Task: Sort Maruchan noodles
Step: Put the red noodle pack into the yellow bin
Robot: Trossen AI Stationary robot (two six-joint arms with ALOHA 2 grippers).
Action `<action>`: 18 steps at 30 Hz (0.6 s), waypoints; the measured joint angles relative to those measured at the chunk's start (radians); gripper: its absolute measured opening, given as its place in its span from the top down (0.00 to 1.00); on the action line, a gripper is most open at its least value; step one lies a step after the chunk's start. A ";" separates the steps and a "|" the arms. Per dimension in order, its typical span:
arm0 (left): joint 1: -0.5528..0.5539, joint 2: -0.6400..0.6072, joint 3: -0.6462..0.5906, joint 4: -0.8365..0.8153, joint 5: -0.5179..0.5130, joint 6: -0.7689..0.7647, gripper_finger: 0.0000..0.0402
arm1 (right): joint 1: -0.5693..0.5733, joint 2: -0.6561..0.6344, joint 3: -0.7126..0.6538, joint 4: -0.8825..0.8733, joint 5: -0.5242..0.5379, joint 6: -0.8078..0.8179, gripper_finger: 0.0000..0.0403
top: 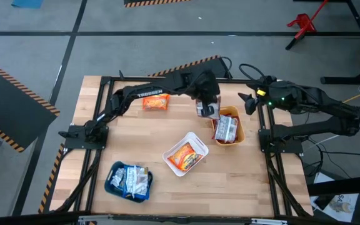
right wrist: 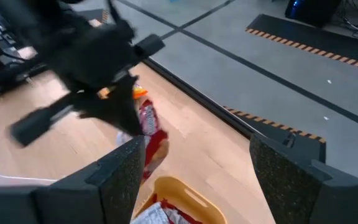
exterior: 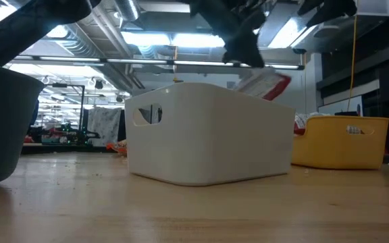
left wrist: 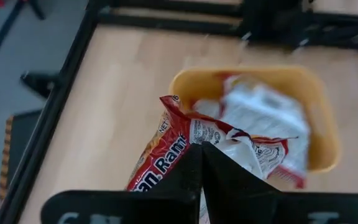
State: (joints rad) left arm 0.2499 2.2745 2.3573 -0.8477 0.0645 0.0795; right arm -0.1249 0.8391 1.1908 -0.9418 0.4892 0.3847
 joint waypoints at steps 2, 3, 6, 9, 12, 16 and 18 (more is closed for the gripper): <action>-0.023 0.000 0.000 0.011 0.011 0.000 1.00 | 0.000 -0.001 0.000 -0.013 0.002 0.000 0.31; -0.035 0.001 -0.001 0.011 0.023 0.004 1.00 | 0.000 -0.001 0.000 -0.018 0.006 0.000 0.31; -0.070 0.001 -0.001 0.034 0.046 0.054 1.00 | 0.000 0.000 0.000 -0.036 0.018 0.000 0.31; -0.106 0.002 -0.001 0.076 -0.009 0.112 1.00 | 0.000 0.000 0.000 -0.047 0.018 0.000 0.31; -0.125 0.002 -0.001 0.151 -0.042 0.139 1.00 | 0.000 0.000 0.000 -0.057 0.019 0.000 0.31; -0.127 0.014 0.000 0.234 -0.046 0.139 1.00 | 0.000 0.000 0.000 -0.065 0.019 0.000 0.31; -0.127 0.032 0.000 0.255 -0.046 0.139 1.00 | 0.000 0.000 0.000 -0.065 0.019 0.000 0.31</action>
State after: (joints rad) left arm 0.1234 2.3067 2.3573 -0.5926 0.0189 0.2184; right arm -0.1249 0.8387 1.1908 -1.0073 0.5079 0.3843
